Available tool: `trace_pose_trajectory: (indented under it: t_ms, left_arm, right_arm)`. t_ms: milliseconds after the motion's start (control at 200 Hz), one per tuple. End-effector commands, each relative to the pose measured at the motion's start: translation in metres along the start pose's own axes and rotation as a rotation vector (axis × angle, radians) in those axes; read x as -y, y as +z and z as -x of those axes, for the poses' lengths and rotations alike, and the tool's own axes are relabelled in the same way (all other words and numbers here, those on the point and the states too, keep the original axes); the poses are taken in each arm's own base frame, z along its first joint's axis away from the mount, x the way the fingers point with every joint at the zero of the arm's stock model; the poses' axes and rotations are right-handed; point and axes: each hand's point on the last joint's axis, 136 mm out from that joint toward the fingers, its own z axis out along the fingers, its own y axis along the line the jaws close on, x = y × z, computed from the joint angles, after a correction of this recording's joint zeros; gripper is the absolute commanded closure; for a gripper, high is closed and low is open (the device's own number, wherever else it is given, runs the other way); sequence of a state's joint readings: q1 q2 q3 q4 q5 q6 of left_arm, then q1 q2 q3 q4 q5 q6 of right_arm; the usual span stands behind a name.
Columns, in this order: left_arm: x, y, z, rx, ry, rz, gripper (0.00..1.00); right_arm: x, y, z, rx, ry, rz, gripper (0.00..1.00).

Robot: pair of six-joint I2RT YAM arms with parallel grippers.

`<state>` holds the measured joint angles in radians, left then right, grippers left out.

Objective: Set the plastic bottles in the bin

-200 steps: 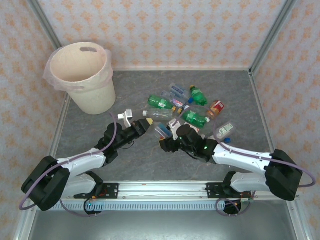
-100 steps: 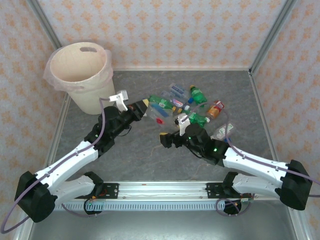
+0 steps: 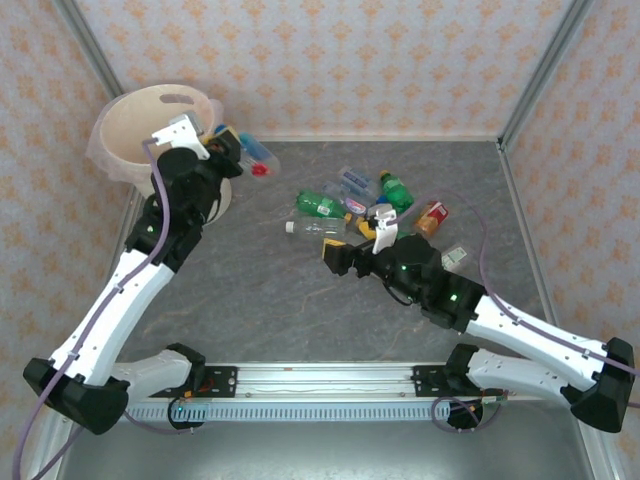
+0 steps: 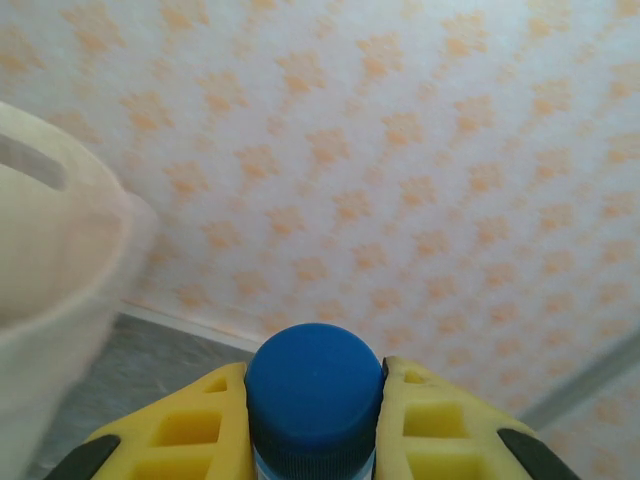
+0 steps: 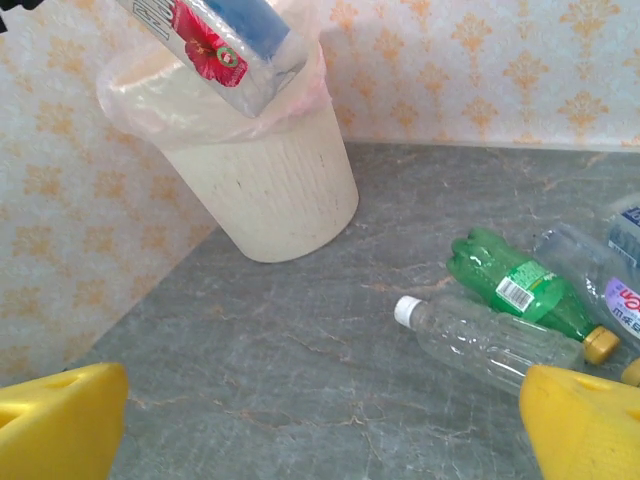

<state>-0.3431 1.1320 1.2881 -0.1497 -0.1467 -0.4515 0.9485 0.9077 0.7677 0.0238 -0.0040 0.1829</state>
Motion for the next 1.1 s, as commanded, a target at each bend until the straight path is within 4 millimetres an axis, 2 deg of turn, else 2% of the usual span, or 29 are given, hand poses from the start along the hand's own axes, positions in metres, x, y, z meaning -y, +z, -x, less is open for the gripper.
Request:
trace_pose_trajectory:
  t_ms: [0,220,400,561,721,816,976,1096]
  left_arm:
    - [-0.013,0.003,0.024,0.022,0.117,0.118,0.76]
    - [-0.031,0.010,0.070,0.108,0.211,0.278,0.76]
    - [-0.054,0.024,0.094,0.147,0.226,0.367,0.76]
    - [-0.076,0.037,0.112,0.201,0.212,0.457,0.78]
    - [-0.090,0.051,0.138,0.260,0.206,0.493,0.78]
    - [-0.093,0.063,0.138,0.253,0.261,0.517,0.78]
    - [-0.104,0.077,0.120,0.212,0.301,0.541,0.78]
    - [-0.109,0.080,0.113,0.197,0.305,0.555,0.77]
  right_arm:
    - [-0.022,-0.015,0.043,0.118,0.021,0.080,0.00]
    - [-0.029,-0.022,0.066,0.164,-0.005,0.090,0.00]
    - [-0.034,-0.027,0.078,0.180,-0.028,0.097,0.00]
    - [-0.038,-0.027,0.084,0.162,-0.044,0.100,0.00]
    - [-0.040,-0.026,0.082,0.148,-0.050,0.107,0.00]
    - [-0.041,-0.027,0.081,0.141,-0.053,0.112,0.00]
    - [-0.041,-0.027,0.080,0.137,-0.056,0.117,0.00]
    - [-0.041,-0.027,0.080,0.138,-0.058,0.116,0.00]
